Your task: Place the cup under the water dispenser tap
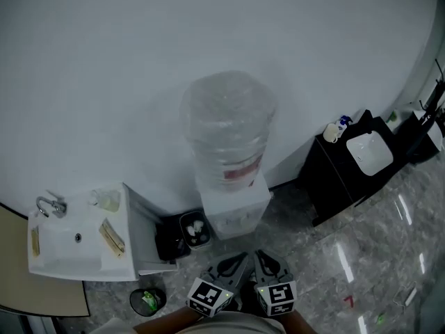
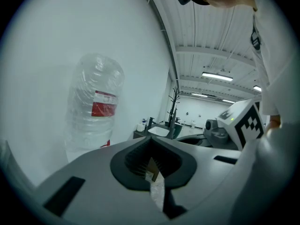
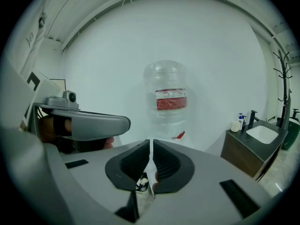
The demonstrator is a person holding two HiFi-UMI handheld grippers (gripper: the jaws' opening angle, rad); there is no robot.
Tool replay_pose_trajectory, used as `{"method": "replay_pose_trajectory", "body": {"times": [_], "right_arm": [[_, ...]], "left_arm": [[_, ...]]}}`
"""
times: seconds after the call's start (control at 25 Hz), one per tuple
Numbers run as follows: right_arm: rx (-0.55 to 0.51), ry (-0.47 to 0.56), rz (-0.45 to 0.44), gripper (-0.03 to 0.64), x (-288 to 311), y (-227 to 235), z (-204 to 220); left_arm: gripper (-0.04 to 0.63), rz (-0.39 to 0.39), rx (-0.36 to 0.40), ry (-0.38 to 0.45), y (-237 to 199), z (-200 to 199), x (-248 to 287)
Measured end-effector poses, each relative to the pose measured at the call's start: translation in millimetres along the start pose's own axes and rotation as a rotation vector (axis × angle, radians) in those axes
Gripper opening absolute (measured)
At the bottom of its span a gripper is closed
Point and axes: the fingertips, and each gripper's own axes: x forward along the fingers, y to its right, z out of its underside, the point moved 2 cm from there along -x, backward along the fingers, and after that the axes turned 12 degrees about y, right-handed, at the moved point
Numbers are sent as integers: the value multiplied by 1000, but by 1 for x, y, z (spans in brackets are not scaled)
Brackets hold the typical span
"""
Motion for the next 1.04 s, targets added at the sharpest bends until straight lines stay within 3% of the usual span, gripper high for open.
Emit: {"method": "replay_pose_trajectory", "body": {"times": [0.44, 1.04], "right_arm": [[-56, 48, -2, 17, -4, -19, -32], [-51, 59, -21, 17, 0, -24, -32]], "left_arm": [[5, 15, 44, 65, 3, -34, -10], [5, -6, 63, 74, -2, -36, -14]]}}
